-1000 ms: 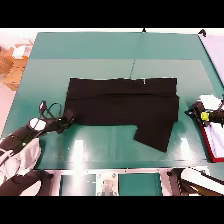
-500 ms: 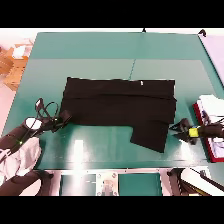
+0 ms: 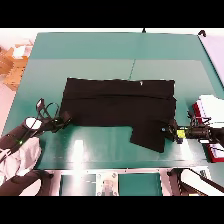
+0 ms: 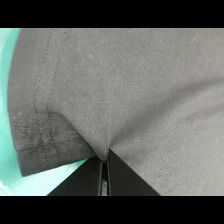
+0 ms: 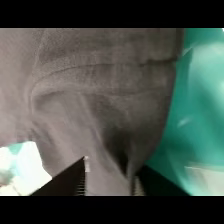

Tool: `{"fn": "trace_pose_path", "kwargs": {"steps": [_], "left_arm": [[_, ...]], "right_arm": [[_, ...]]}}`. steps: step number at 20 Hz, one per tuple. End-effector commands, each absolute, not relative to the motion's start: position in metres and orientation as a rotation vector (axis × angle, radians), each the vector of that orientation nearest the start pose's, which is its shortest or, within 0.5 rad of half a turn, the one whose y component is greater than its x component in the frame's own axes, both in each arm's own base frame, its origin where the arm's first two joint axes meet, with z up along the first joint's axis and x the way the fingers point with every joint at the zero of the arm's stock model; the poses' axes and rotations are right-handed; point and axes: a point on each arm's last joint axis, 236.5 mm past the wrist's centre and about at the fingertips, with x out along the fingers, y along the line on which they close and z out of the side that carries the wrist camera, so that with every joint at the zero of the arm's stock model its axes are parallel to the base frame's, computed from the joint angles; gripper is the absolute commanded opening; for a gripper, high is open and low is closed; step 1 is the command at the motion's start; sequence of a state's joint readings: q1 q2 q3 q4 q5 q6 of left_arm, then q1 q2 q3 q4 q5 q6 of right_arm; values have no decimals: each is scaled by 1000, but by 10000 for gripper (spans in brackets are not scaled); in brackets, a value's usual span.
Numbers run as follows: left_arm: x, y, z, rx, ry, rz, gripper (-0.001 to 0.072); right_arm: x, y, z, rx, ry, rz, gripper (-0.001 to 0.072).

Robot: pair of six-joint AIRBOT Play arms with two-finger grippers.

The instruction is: Fold the shirts.

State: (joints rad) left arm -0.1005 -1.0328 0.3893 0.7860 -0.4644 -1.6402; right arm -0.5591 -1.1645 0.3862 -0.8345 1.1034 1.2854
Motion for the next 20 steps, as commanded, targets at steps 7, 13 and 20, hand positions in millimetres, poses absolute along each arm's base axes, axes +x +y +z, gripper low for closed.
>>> {"fn": "trace_pose_path", "kwargs": {"steps": [7,13,20], "left_arm": [[285,-118,-96,-782,1189,-39,29],[258,-90,-76,-485,1307,-45,29],[282,-83,-34,-378,1267,-74,28]], "right_arm": [[248,0,-120,932,1318,-41,18],[221,-10,-83,856,1325,-150,17],[266,-24,5,800,1083,-106,17]]}}
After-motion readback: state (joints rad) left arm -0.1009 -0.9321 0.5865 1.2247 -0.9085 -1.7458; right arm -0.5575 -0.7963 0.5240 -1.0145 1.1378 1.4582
